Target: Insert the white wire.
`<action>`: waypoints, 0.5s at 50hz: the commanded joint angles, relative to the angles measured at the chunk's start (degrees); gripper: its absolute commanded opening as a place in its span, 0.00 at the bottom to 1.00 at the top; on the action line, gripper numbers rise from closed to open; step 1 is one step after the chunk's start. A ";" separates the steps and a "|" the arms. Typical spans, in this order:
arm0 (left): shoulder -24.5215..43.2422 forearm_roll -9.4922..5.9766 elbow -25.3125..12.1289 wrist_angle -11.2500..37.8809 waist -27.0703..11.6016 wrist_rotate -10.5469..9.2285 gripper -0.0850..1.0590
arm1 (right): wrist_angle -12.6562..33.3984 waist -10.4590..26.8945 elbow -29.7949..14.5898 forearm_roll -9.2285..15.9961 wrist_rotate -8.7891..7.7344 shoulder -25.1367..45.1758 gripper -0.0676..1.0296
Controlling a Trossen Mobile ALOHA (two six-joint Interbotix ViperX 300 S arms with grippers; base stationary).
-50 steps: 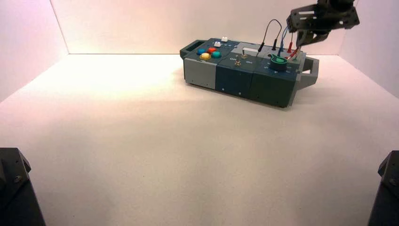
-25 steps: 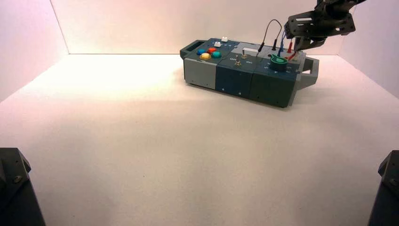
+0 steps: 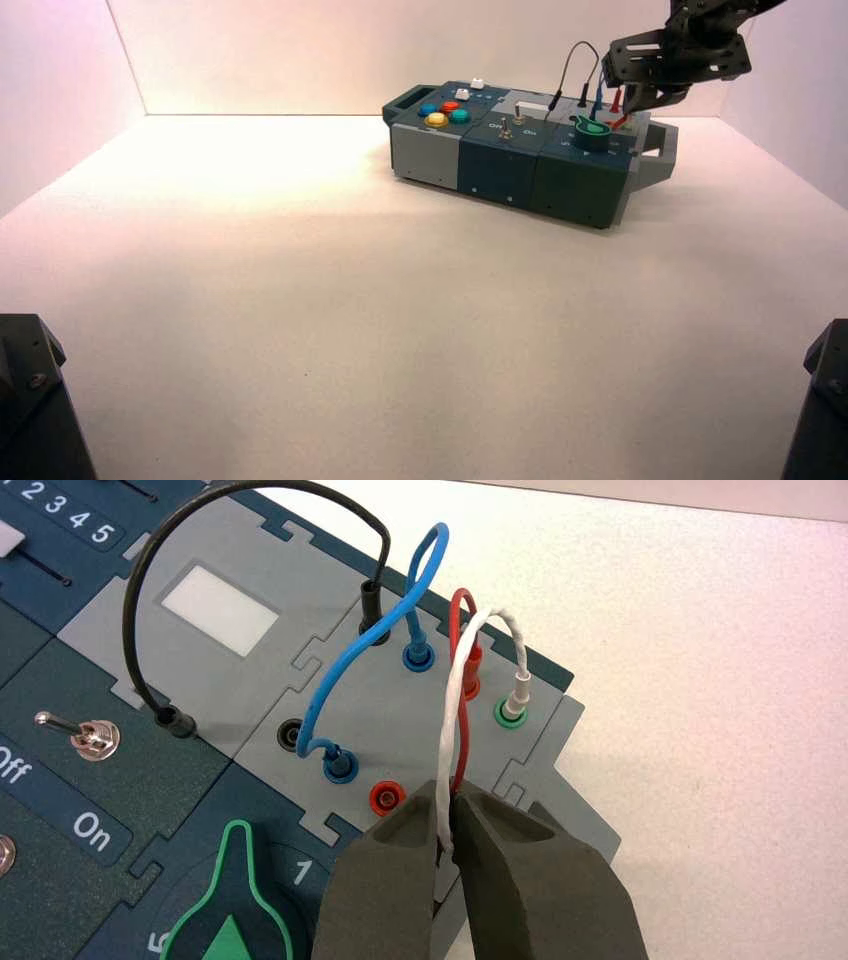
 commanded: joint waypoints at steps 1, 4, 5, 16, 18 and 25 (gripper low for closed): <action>-0.53 0.18 -1.67 -0.62 -0.18 0.09 0.53 | 0.53 -0.09 0.79 0.09 0.09 -0.53 0.04; -0.62 0.18 -1.67 -0.62 -0.18 0.18 0.53 | 0.88 -0.09 0.79 0.09 0.09 -1.41 0.04; -0.70 0.18 -1.67 -0.62 -0.18 0.09 0.53 | 0.88 -0.09 0.88 0.09 0.09 -1.49 0.04; -0.70 0.18 -1.67 -0.53 -0.18 0.44 0.53 | 2.46 0.26 0.70 0.26 0.18 -4.57 0.25; -0.62 0.18 -1.67 -0.53 -0.18 0.53 0.53 | 3.08 0.26 0.53 0.26 0.18 -4.92 0.28; -0.70 0.18 -1.76 -0.53 -0.18 0.62 0.53 | 5.89 0.26 -0.44 0.35 0.35 -6.15 0.36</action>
